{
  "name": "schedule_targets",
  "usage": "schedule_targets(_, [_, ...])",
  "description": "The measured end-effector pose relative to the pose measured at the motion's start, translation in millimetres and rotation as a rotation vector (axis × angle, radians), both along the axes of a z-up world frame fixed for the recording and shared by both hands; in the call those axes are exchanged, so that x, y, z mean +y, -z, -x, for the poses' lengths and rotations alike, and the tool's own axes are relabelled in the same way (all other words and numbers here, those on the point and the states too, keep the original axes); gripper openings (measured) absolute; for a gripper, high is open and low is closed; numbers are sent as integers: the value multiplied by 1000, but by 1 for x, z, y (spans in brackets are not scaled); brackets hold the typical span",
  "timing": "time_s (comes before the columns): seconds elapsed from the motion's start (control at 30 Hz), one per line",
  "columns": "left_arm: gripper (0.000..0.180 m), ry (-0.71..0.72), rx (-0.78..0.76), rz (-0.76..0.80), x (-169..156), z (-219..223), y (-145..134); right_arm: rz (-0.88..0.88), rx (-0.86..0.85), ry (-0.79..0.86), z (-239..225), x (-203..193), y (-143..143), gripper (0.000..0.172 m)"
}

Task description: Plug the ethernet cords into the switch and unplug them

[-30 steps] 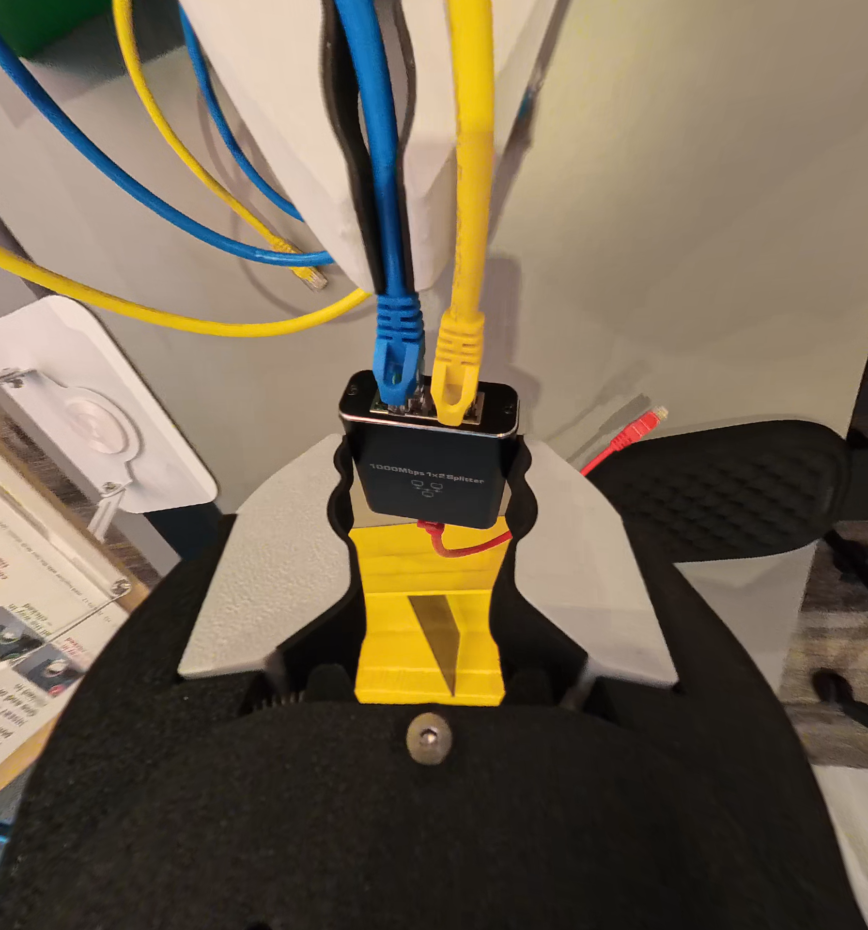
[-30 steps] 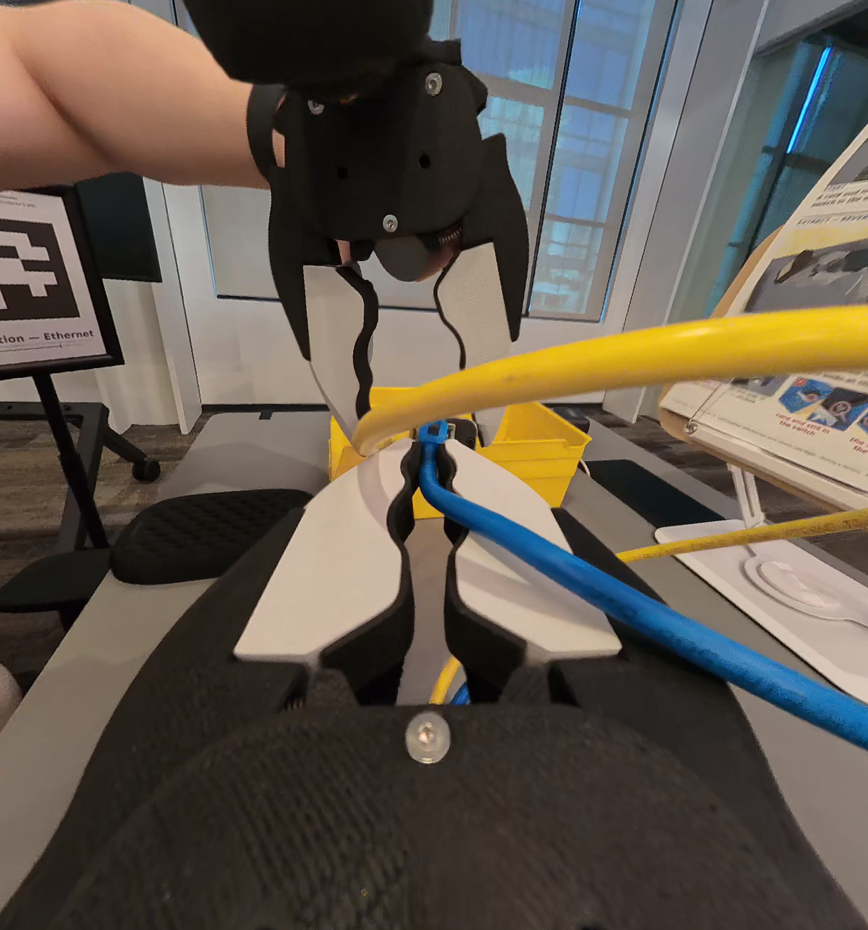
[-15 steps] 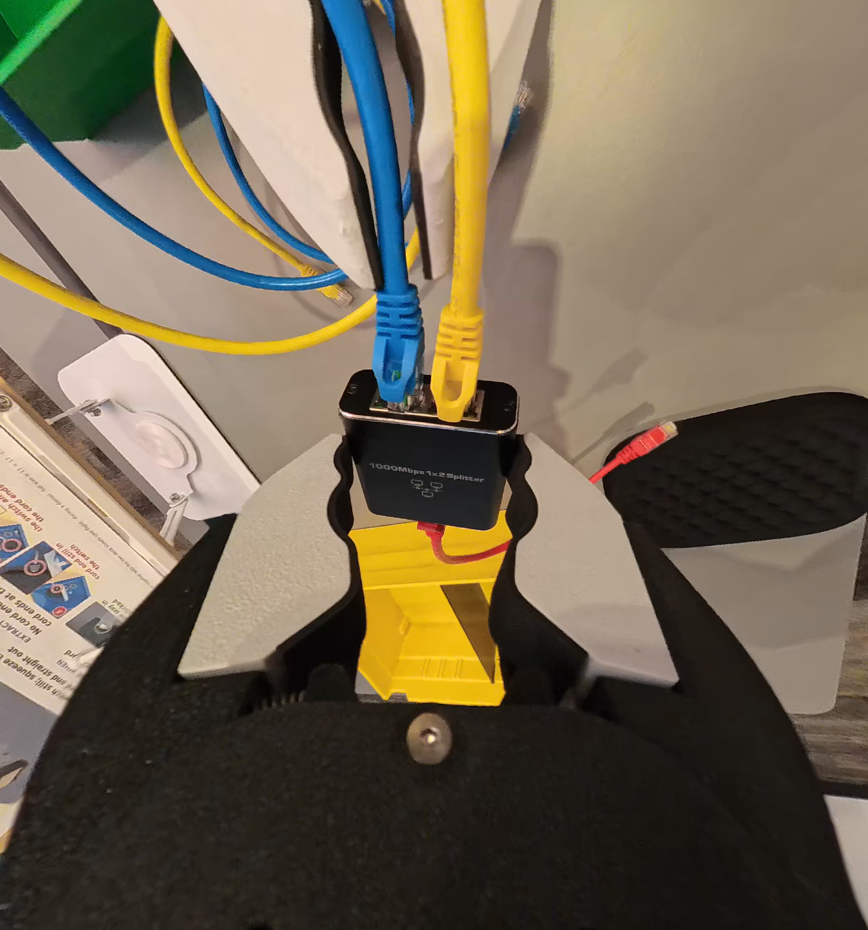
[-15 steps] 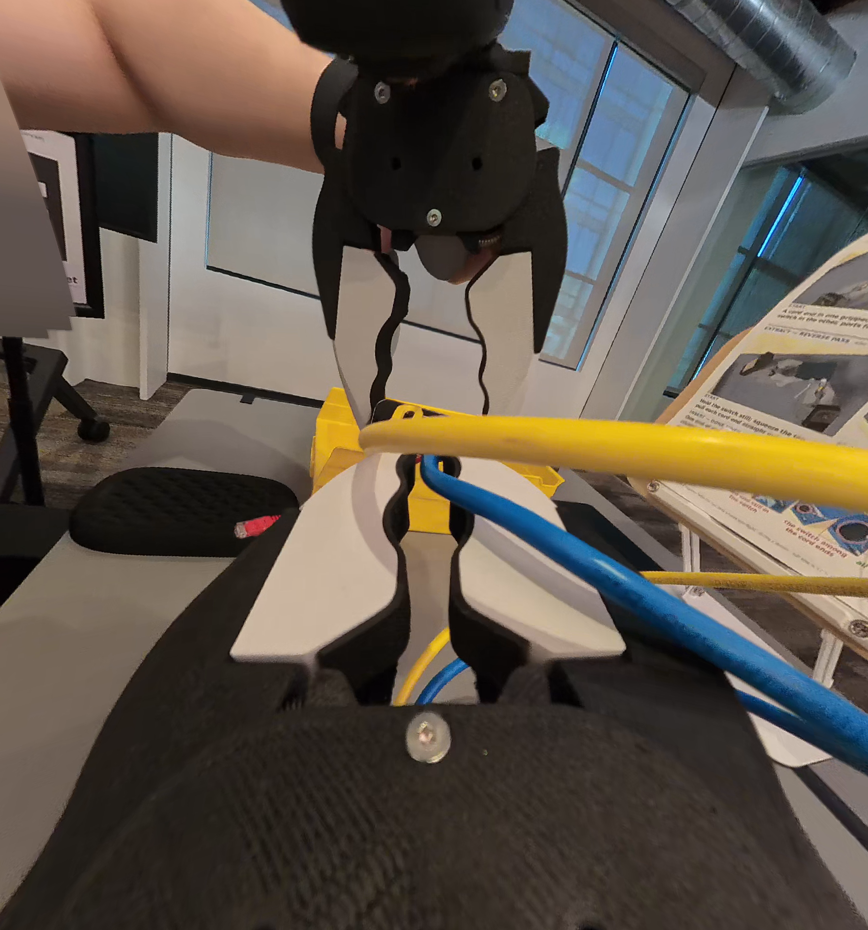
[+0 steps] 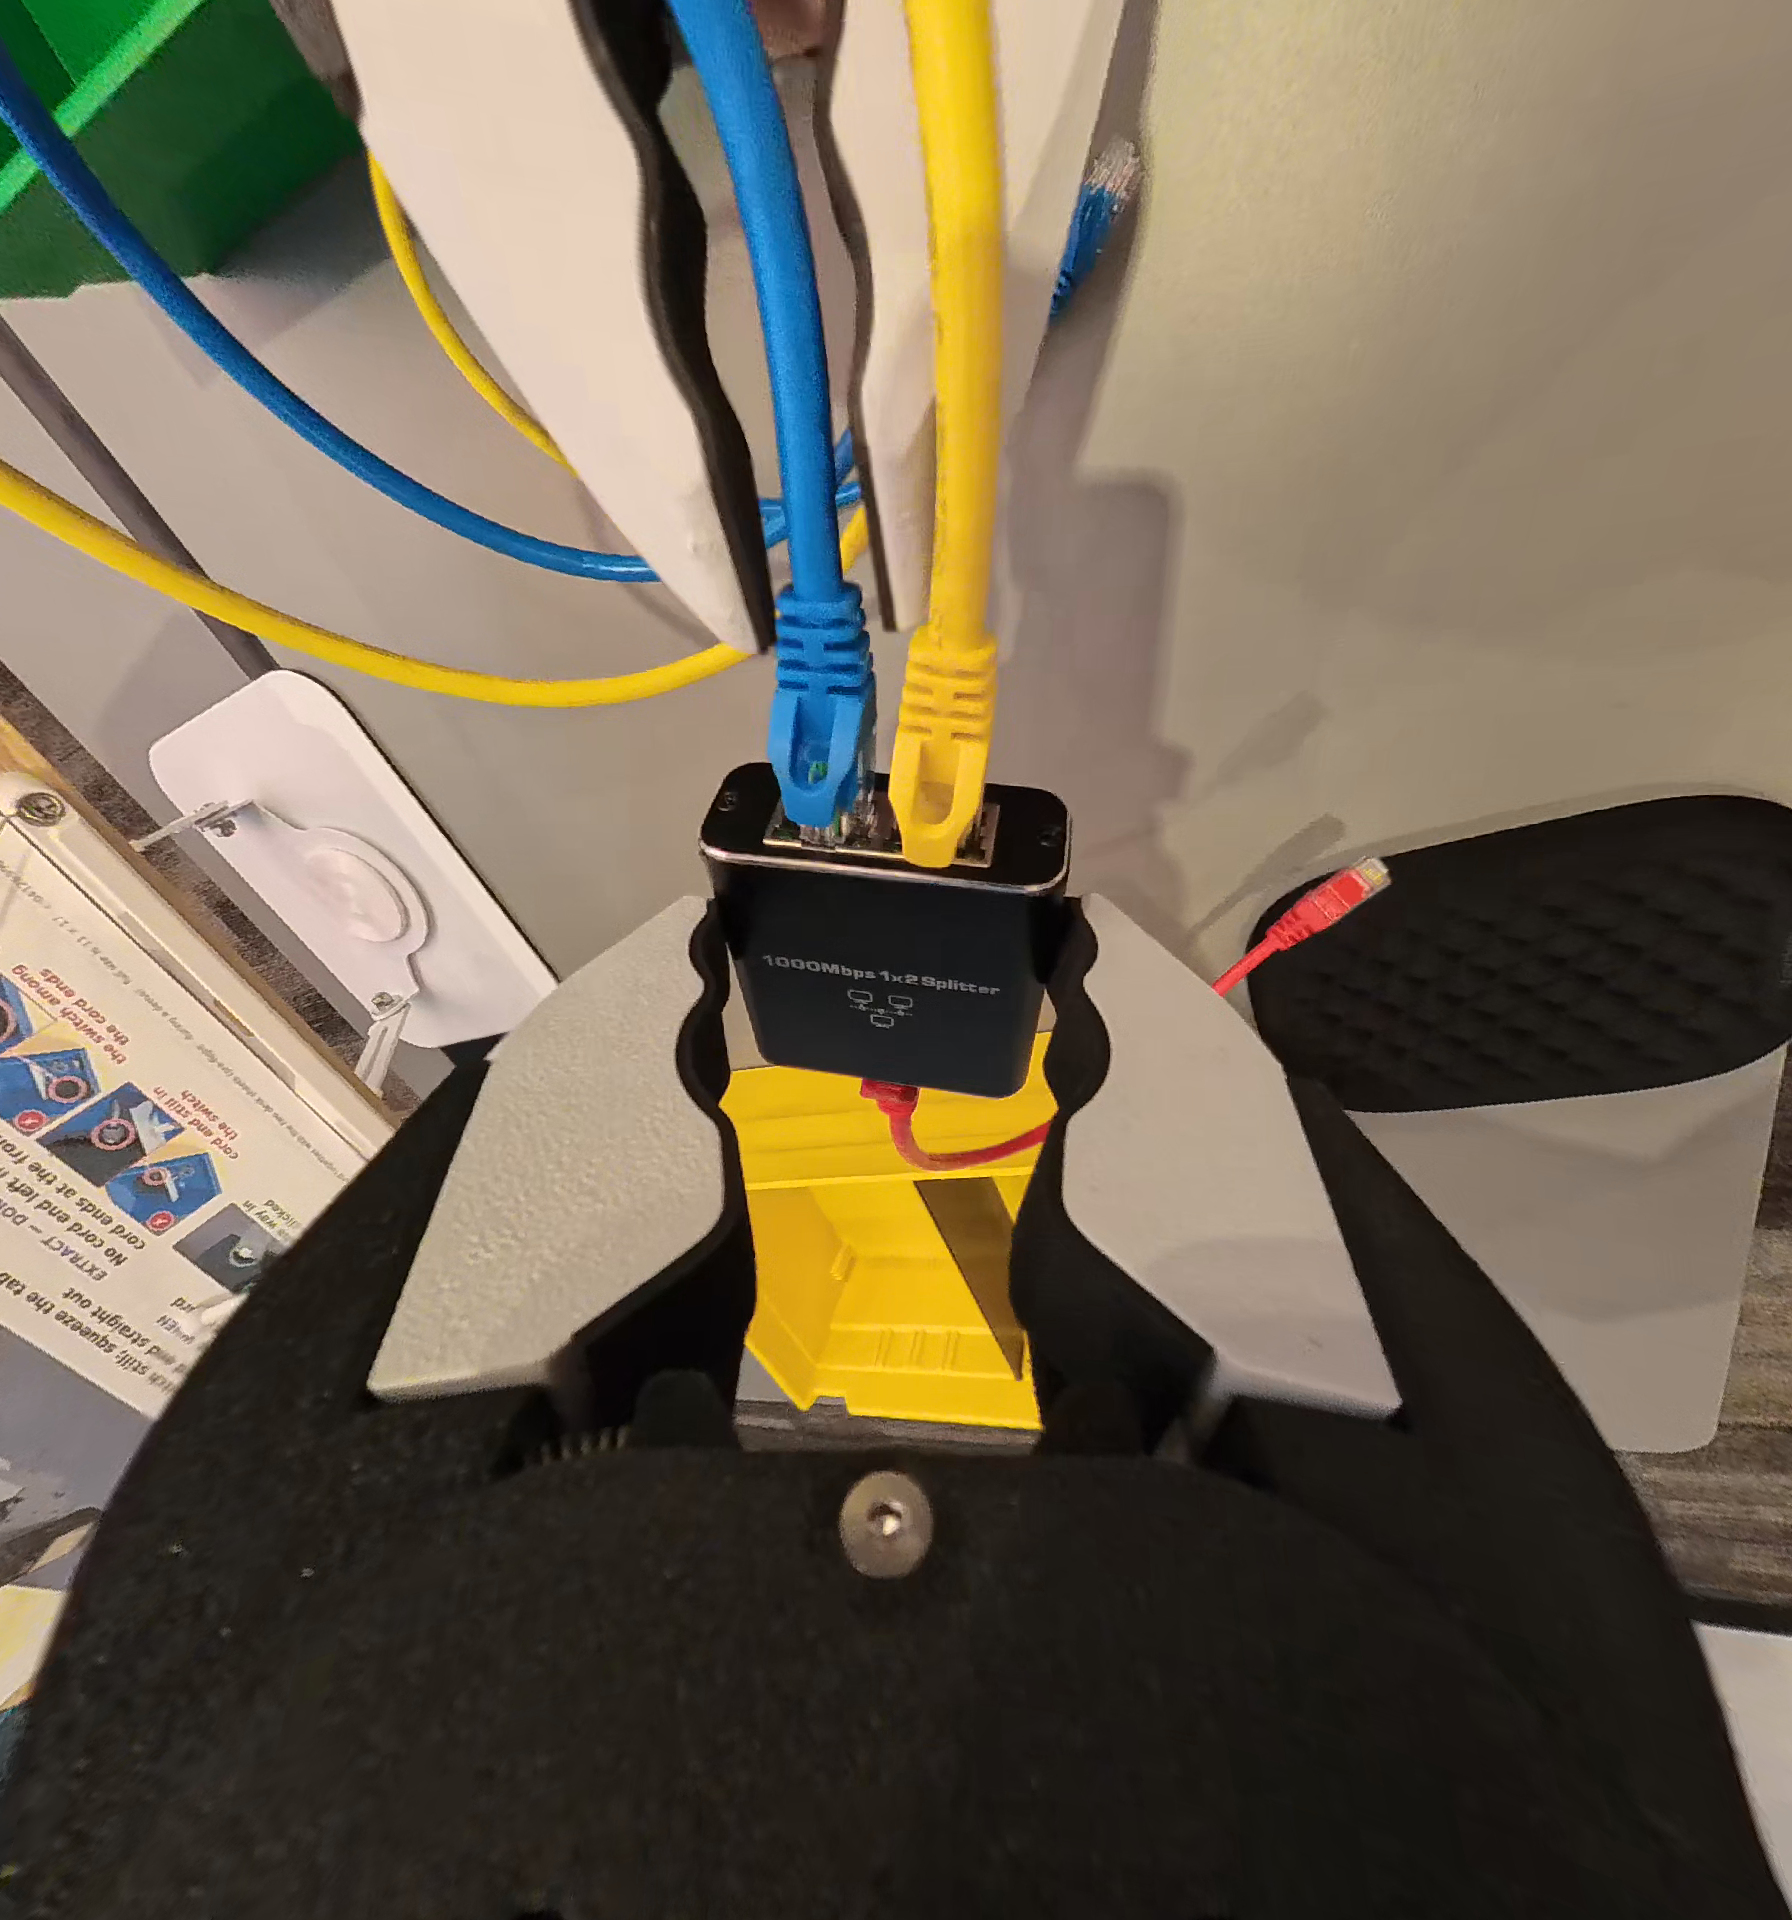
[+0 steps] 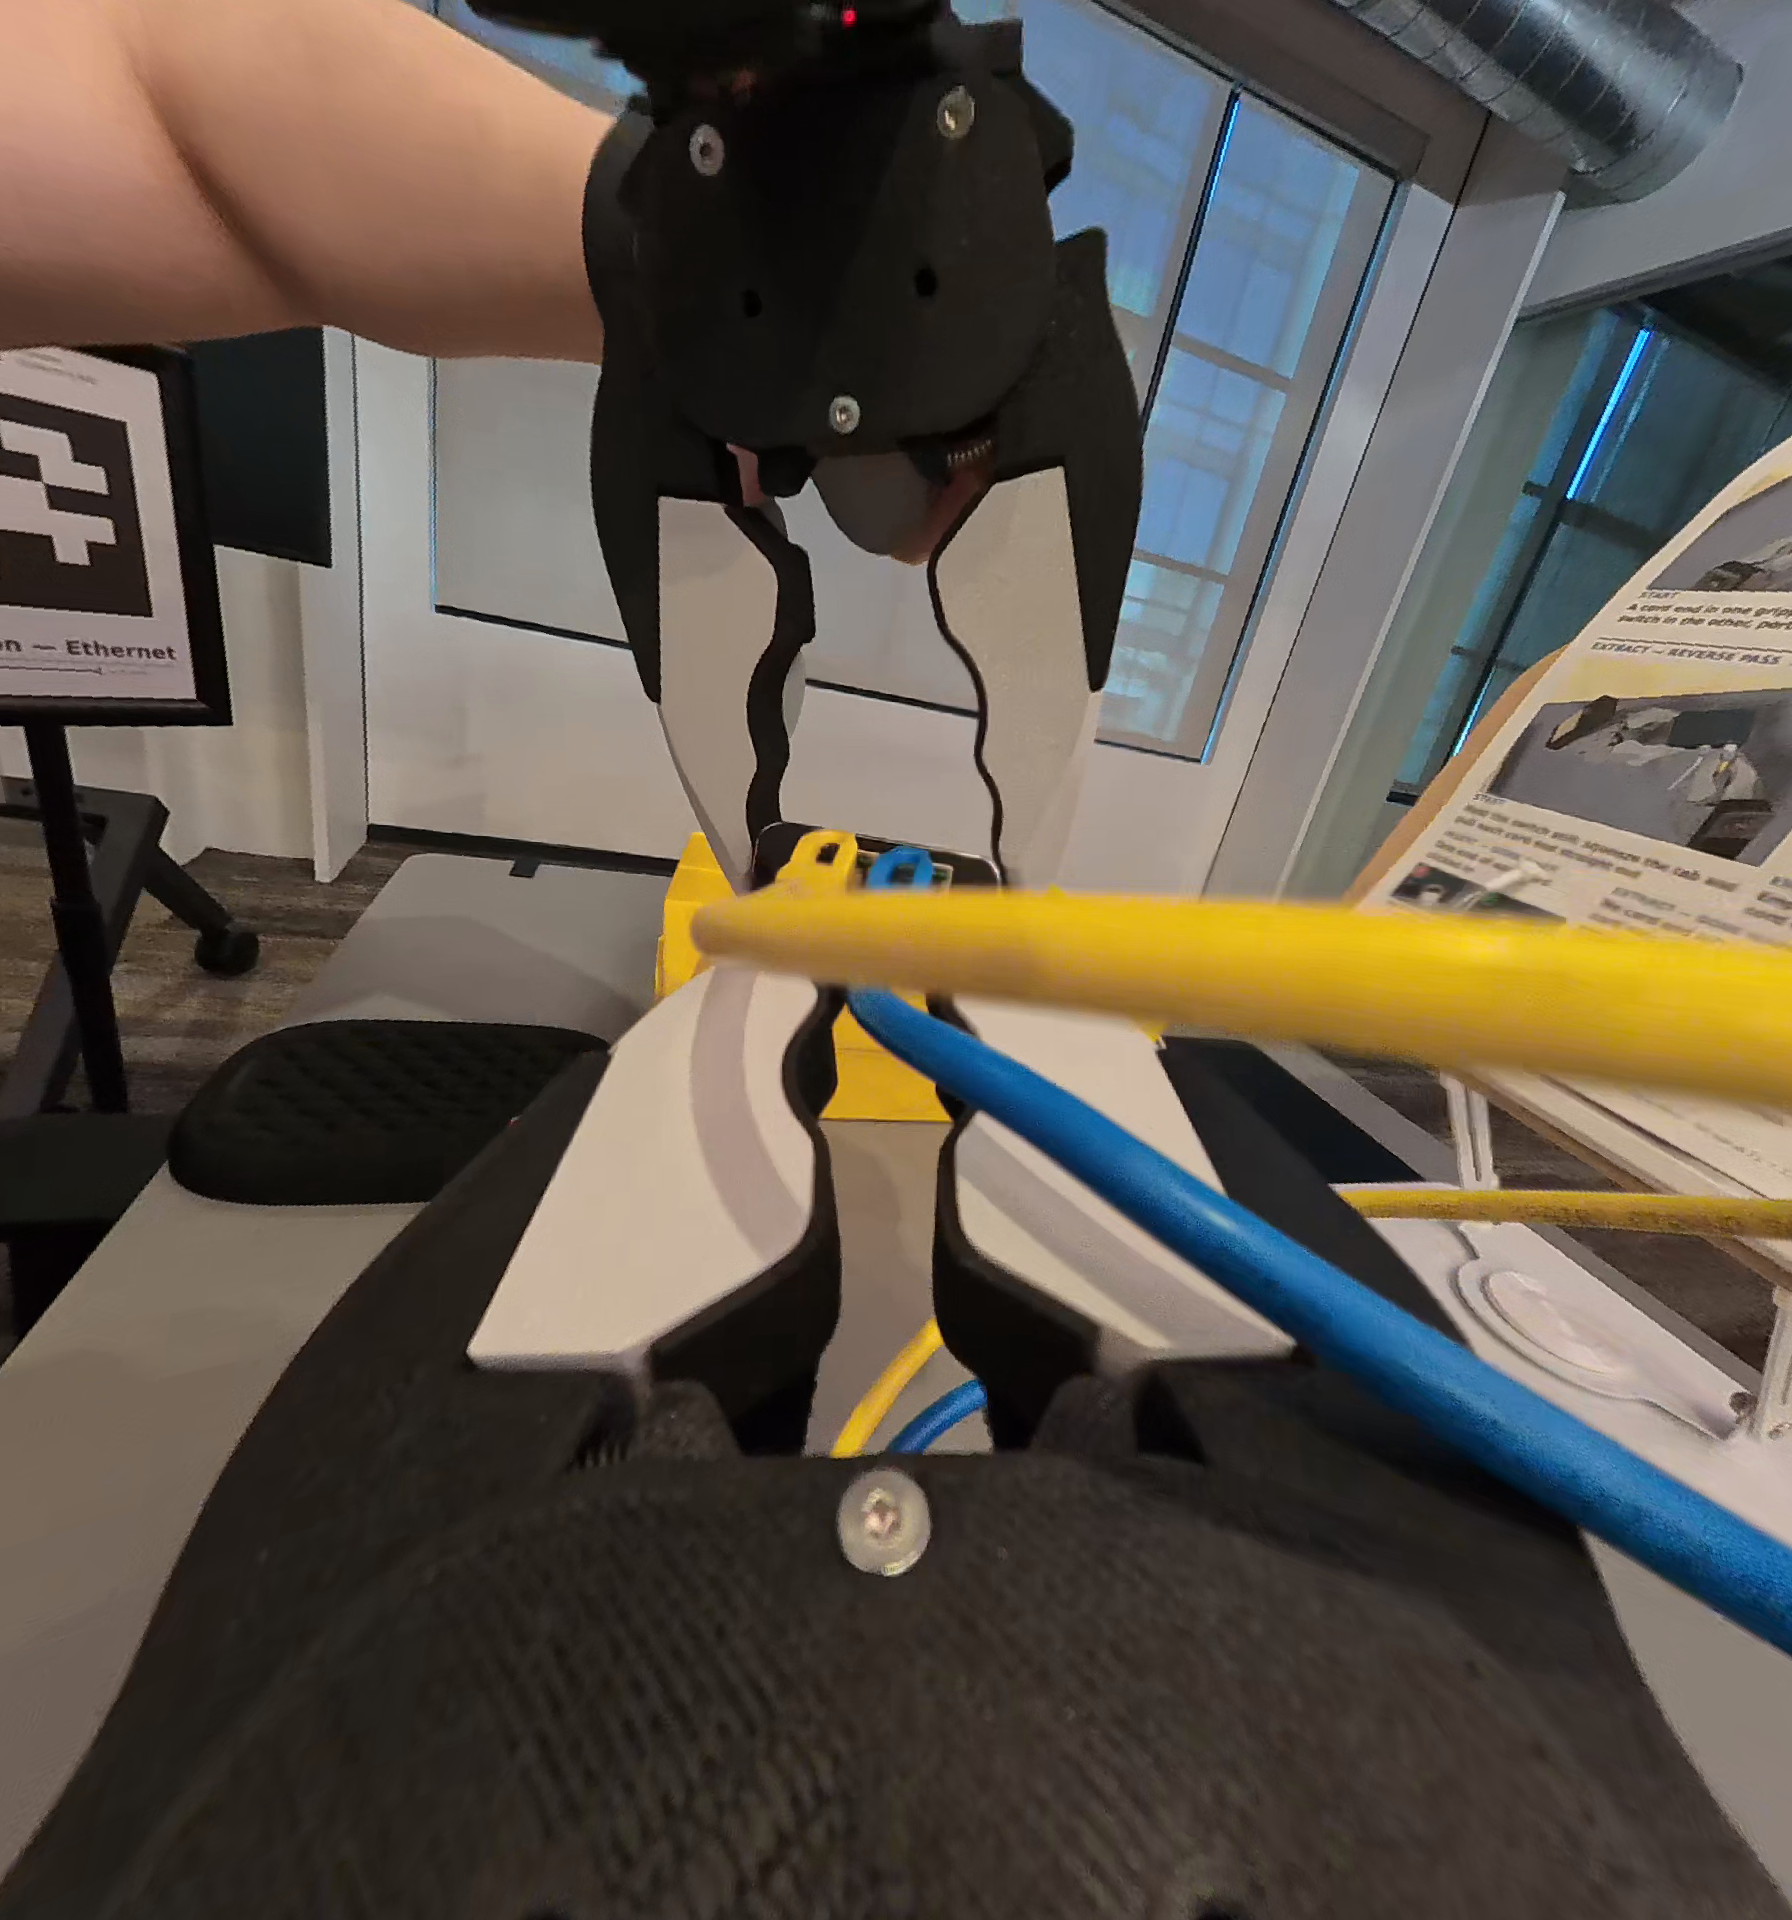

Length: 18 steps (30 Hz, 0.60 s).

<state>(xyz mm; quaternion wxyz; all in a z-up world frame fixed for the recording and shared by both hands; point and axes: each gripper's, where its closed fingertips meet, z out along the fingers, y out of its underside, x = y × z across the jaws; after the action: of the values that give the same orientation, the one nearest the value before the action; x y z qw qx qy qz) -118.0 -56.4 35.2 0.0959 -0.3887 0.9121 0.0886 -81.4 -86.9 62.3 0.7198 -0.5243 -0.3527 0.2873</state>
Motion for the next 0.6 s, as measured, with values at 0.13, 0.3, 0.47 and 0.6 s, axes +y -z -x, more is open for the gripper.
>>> schedule_targets(0.13, [59,8,9,-7,-1,-2,-1,-31,-37,23,0,0,2,17])
schedule_targets(0.3, [59,15,9,-6,-3,-3,-3,-71,-83,37,3,-3,4,21])
schedule_targets(0.47, [59,14,5,-3,-5,-4,-4,-88,-88,51,7,-2,2,32])
schedule_targets(0.6, [59,3,-5,2,-6,-9,-4,-35,-33,29,11,0,-1,46])
